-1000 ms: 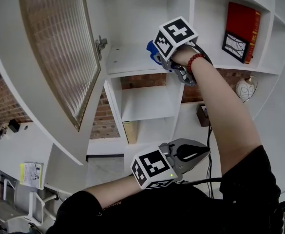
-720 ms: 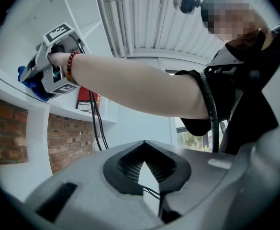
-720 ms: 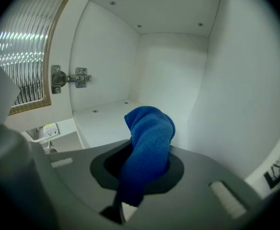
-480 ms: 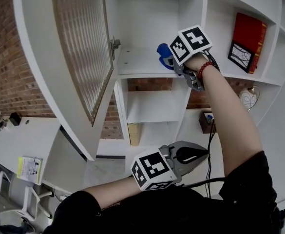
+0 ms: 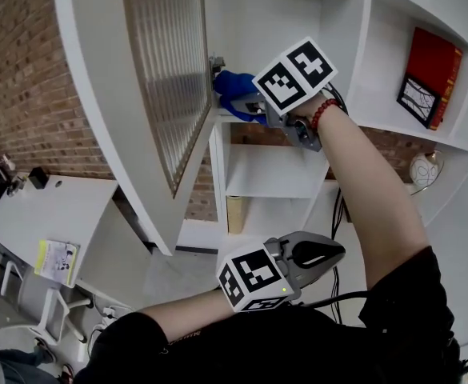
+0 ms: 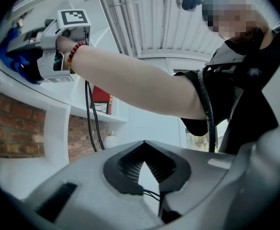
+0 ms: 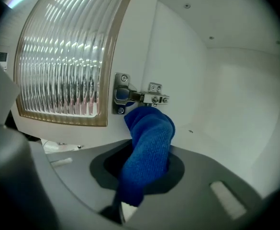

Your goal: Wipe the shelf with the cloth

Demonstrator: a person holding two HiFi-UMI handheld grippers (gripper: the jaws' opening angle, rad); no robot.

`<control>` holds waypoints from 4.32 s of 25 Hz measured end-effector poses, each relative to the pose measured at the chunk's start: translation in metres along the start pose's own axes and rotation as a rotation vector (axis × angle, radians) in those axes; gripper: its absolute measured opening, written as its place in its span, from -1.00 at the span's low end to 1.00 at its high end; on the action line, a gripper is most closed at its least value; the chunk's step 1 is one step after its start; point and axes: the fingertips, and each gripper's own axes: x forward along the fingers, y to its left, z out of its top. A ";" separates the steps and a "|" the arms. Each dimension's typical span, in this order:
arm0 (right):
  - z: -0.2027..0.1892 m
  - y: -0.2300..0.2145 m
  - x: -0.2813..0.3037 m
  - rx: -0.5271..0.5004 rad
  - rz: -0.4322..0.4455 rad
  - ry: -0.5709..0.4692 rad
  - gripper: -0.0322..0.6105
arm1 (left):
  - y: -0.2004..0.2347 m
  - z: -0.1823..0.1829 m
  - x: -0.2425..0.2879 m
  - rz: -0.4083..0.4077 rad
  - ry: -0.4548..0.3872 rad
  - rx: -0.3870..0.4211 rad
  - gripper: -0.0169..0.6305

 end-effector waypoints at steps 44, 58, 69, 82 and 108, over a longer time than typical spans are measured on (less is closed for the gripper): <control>-0.081 -0.085 -0.090 0.258 -0.360 -0.011 -0.73 | -0.023 -0.011 0.065 -0.124 0.042 -0.009 -0.94; -0.096 -0.080 -0.123 0.218 -0.433 -0.303 -0.73 | 0.013 -0.051 0.036 0.232 -0.054 -0.116 -0.94; -0.159 -0.043 -0.123 0.330 -0.380 -0.431 -0.73 | -0.002 -0.065 -0.029 0.438 -0.064 -0.142 -0.94; -0.208 0.154 -0.217 0.656 -0.234 -0.761 -0.73 | -0.204 -0.033 -0.080 0.332 -0.061 -0.010 -0.94; -0.373 0.423 -0.347 0.751 -0.342 -0.520 -0.73 | -0.457 -0.039 -0.037 0.229 -0.136 -0.089 -0.94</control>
